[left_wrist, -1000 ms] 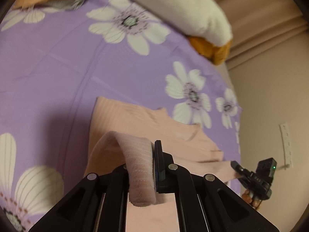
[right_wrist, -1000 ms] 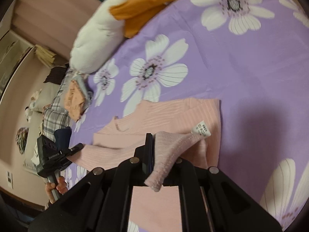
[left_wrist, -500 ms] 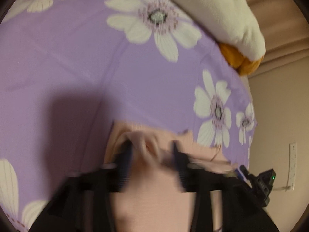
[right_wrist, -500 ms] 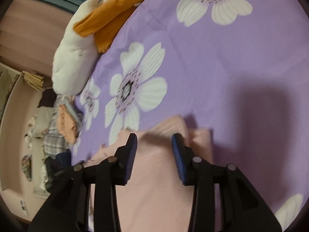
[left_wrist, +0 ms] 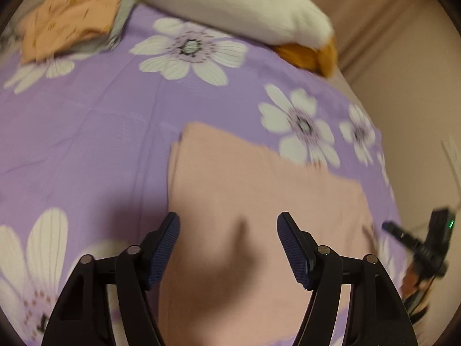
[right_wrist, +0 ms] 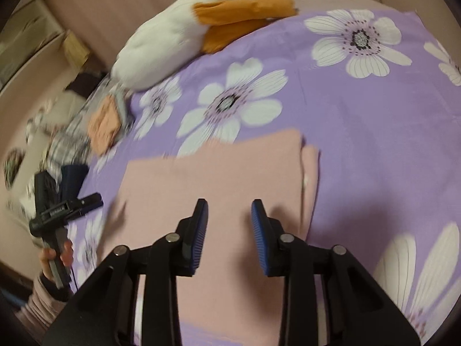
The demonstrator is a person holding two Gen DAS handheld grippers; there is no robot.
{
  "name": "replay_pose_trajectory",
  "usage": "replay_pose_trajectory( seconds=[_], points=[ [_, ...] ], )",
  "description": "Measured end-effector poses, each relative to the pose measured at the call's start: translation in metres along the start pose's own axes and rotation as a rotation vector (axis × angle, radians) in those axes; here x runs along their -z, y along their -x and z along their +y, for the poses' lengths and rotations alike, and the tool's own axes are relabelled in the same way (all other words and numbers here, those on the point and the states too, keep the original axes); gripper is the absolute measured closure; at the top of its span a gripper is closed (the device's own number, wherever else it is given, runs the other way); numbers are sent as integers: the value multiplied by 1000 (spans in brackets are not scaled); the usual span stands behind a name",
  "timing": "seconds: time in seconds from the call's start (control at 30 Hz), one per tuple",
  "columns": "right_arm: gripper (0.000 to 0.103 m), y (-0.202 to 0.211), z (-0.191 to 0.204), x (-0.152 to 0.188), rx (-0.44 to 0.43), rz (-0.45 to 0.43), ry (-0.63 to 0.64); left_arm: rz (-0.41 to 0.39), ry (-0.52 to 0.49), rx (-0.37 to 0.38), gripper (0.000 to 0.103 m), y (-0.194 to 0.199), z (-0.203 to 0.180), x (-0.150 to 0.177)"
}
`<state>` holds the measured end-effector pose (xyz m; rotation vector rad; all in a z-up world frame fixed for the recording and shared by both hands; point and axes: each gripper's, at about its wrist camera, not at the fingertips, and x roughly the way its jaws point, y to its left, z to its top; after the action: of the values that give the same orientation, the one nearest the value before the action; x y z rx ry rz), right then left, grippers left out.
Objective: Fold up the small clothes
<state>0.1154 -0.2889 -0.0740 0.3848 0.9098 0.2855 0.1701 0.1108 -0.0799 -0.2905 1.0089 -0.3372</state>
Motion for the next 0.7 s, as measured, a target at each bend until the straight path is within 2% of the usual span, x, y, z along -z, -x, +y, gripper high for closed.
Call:
replay_pose_trajectory(
  seconds=[0.07, 0.13, 0.23, 0.37, 0.5, 0.57, 0.63, 0.67, 0.7],
  points=[
    [77, 4, 6, 18, 4, -1, 35, -14, -48, -18, 41, 6, -10, 17],
    [79, 5, 13, 35, 20, 3, 73, -25, -99, -45, 52, 9, -17, 37],
    [81, -1, 16, 61, 34, 36, 106, 3, -125, -67, 63, 1, -18, 59],
    [82, -20, 4, 86, 129, 94, 102, 47, -96, -84, 64, -12, -7, 82],
    [84, -14, -3, 91, 113, 85, 65, 44, -94, -60, 64, 3, -6, 93],
    [78, -7, -1, 89, 97, 83, 56, 54, -80, -24, 64, 13, -5, 97],
    [78, 2, 4, 86, 77, 65, 62, 41, -72, -14, 63, 25, -2, 99],
    [78, 4, 8, 85, 61, 58, 63, 36, -59, -11, 62, 28, 1, 99],
    [77, 5, 11, 83, 42, 53, 59, 29, -40, -5, 55, 31, 5, 98]
  ],
)
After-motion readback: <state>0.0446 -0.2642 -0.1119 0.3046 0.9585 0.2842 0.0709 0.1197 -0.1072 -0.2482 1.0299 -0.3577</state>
